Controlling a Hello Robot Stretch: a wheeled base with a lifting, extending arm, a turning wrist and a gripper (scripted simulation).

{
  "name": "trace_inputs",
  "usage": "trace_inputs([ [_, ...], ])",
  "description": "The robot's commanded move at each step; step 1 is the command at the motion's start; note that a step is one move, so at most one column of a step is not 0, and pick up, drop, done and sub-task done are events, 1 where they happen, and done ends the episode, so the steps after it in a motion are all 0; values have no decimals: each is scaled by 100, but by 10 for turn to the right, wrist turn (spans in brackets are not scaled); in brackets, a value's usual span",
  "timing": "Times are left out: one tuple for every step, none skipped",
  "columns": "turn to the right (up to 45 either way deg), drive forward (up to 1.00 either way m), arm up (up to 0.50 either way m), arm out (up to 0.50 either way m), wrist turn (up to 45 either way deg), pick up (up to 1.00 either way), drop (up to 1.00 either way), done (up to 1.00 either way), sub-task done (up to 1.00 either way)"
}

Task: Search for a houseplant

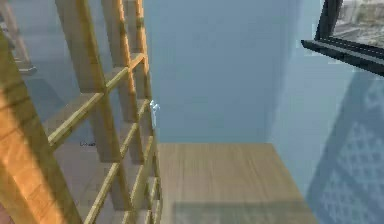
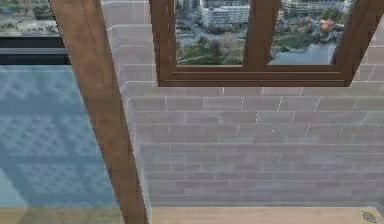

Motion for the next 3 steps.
trace_inputs([
  [150, 0, 0, 0, 0, 0, 0, 0, 0],
  [0, 100, 0, 0, 0, 0, 0, 0, 0],
  [210, 0, 0, 0, 0, 0, 0, 0, 0],
])
